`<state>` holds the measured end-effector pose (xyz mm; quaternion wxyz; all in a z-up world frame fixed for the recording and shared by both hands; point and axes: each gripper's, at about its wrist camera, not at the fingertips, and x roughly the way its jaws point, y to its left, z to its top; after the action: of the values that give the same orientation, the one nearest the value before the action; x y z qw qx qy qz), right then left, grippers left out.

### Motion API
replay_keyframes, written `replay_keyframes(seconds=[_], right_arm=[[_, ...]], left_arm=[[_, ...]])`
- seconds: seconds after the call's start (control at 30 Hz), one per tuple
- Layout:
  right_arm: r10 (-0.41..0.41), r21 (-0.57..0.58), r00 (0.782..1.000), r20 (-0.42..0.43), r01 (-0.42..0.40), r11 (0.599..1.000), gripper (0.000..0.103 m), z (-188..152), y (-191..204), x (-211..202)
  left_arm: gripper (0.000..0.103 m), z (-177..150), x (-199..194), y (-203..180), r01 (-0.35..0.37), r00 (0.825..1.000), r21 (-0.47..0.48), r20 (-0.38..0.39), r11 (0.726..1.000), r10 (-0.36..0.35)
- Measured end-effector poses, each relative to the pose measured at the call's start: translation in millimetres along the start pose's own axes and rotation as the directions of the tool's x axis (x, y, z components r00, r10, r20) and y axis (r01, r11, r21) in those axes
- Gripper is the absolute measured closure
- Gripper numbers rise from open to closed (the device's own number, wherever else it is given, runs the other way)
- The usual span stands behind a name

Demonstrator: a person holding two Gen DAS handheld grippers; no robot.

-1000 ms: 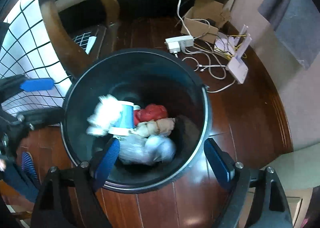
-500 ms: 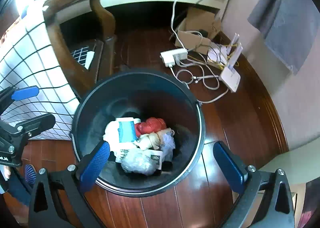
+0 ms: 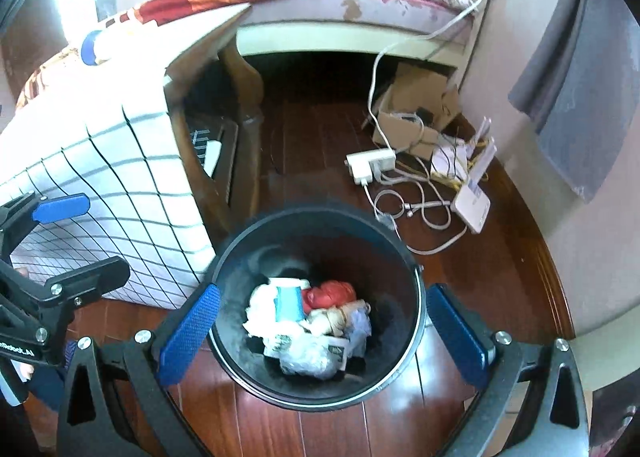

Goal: Collect trash
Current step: 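Move both tools back over the table toward the cup and cloth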

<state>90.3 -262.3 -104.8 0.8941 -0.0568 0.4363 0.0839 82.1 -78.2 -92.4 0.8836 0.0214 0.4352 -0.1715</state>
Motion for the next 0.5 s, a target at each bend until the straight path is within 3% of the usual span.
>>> replay_keyframes(seconds=[0.27,0.5], right_arm=[[0.016,-0.030,0.994,0.104,-0.013,0.999,0.000,22.8,16.5,-28.4],[0.055,-0.059,0.978,0.202,-0.043,0.997,0.000,42.9,35.0,-50.6]], left_arm=[[0.000,12.6,-41.6,13.6,-0.032,0.996,-0.005,0.077,0.999,0.032],[0.000,28.2,-71.9,41.4,-0.088,0.982,-0.039,0.163,0.995,0.093]])
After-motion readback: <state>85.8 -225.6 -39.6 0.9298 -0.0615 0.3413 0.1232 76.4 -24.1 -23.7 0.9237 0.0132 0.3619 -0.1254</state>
